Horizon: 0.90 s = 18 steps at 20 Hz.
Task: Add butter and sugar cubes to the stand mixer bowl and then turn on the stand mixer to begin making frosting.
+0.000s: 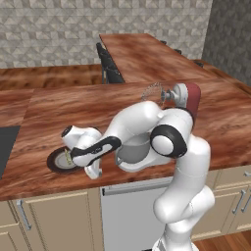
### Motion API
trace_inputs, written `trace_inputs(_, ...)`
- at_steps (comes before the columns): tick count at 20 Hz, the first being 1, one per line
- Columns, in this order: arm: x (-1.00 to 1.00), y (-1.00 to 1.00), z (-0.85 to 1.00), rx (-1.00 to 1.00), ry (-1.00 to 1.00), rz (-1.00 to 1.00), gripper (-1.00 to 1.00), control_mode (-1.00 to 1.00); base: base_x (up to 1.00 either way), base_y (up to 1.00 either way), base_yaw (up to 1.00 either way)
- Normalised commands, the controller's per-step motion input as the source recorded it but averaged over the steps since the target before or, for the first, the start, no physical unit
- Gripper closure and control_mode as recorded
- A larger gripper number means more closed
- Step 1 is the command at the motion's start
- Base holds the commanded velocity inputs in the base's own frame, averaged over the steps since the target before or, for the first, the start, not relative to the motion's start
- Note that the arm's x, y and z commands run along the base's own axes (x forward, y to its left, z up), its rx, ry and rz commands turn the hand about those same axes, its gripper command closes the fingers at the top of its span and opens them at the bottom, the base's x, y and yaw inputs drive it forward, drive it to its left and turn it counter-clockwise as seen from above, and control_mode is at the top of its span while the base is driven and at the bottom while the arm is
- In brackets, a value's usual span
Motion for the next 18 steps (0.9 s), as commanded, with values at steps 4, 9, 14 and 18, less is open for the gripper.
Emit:
trace_inputs(4, 0.04, 0.00, -0.24, 0.00, 0.00, 0.00, -1.00, -1.00, 0.00, 0.00, 0.00)
trace_inputs(9, 0.11, 0.00, -0.21, 0.00, 0.00, 0.00, -1.00, -1.00, 0.00, 0.00, 0.00)
trace_inputs(14, 0.27, 0.00, -0.16, 0.00, 0.00, 0.00, -1.00, -1.00, 0.00, 0.00, 0.00)
trace_inputs(18, 0.23, 0.00, -0.17, 0.00, 0.00, 0.00, -1.00, -1.00, 0.00, 0.00, 0.00)
